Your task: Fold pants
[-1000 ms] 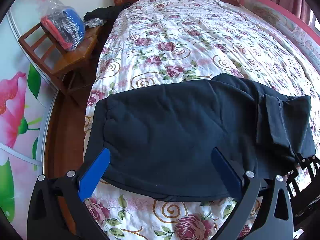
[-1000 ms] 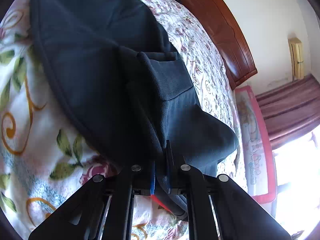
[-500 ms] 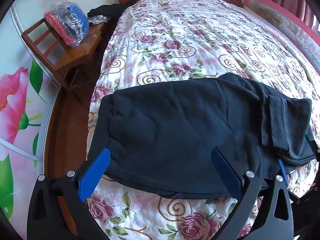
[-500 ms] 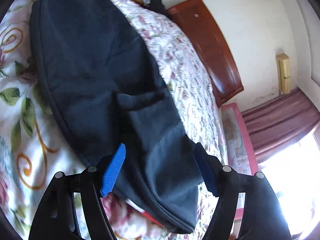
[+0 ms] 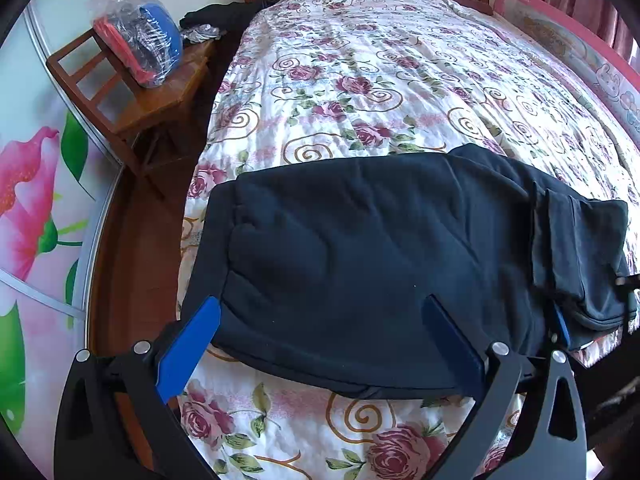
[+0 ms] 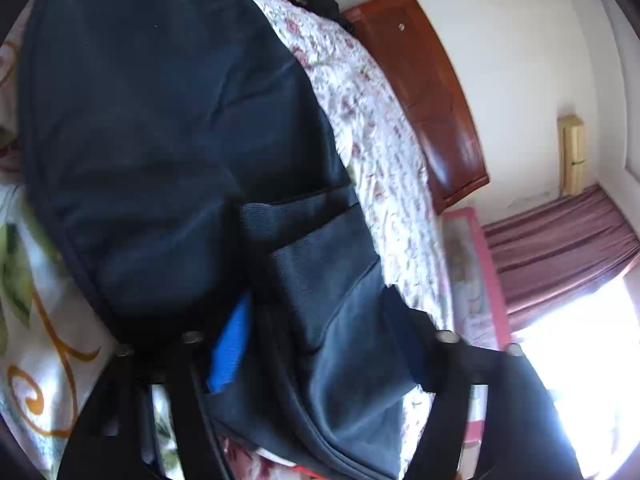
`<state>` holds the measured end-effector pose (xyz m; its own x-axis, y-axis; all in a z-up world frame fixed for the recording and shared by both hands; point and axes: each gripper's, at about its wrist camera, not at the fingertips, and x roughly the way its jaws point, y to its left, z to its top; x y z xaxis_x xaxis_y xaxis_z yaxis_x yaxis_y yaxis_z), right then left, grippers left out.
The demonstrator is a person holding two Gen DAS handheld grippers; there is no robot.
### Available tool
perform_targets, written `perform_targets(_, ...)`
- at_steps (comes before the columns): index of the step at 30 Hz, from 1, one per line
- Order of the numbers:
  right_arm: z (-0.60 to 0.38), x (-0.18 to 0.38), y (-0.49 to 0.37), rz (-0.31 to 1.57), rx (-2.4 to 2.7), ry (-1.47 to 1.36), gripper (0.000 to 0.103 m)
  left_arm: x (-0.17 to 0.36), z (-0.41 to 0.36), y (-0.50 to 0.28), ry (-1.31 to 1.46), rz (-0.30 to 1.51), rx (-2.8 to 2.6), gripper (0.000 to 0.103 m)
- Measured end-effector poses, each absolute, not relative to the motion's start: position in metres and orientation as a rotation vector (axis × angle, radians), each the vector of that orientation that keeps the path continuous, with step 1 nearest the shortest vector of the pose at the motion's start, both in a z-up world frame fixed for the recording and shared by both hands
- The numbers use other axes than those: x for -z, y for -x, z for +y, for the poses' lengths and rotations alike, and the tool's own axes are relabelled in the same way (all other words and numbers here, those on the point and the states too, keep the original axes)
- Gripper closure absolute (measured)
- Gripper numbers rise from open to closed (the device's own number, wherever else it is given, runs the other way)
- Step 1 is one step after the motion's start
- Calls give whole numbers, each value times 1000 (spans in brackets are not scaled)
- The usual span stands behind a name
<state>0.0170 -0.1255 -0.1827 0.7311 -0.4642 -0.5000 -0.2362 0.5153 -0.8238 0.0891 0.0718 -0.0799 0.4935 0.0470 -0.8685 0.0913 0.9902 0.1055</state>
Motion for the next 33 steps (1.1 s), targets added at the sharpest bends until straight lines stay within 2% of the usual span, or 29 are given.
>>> perform_targets(2, -118, 188, -13, 780, 135, 1074, 75, 79, 72, -88, -151, 1051, 30, 2)
perform_targets(4, -117, 191, -12, 793, 123, 1068, 79, 78, 72, -88, -153, 1049, 29, 2)
perform_targets(8, -122, 173, -11, 781, 115, 1004, 84, 76, 75, -88, -146, 1043, 19, 2)
perform_targets(14, -123, 149, -1, 727, 108, 966, 85, 71, 86, -93, -123, 1034, -5, 2)
perform_targets(21, -116, 188, 7, 798, 72, 1039, 85, 73, 96, -98, -114, 1034, -33, 2)
perform_targets(22, -113, 190, 8, 793, 64, 1054, 81, 72, 98, -98, -113, 1032, -35, 2)
perform_targets(23, -111, 190, 10, 788, 61, 1058, 70, 71, 101, -97, -117, 1027, -42, 2)
perform_targets(24, -109, 186, 13, 773, 70, 1057, 65, 70, 103, -97, -121, 1024, -47, 2)
perform_targets(26, -106, 175, 20, 739, 65, 1036, 46, 69, 109, -96, -127, 1012, -58, 2)
perform_targets(28, -107, 165, 24, 749, 69, 990, 36, 69, 116, -96, -125, 1014, -73, 2)
perform_targets(32, -113, 153, 25, 795, 63, 904, 36, 74, 137, -90, -117, 1042, -108, 2)
perform_targets(33, -115, 149, 23, 805, 72, 870, 33, 77, 142, -87, -107, 1057, -112, 2)
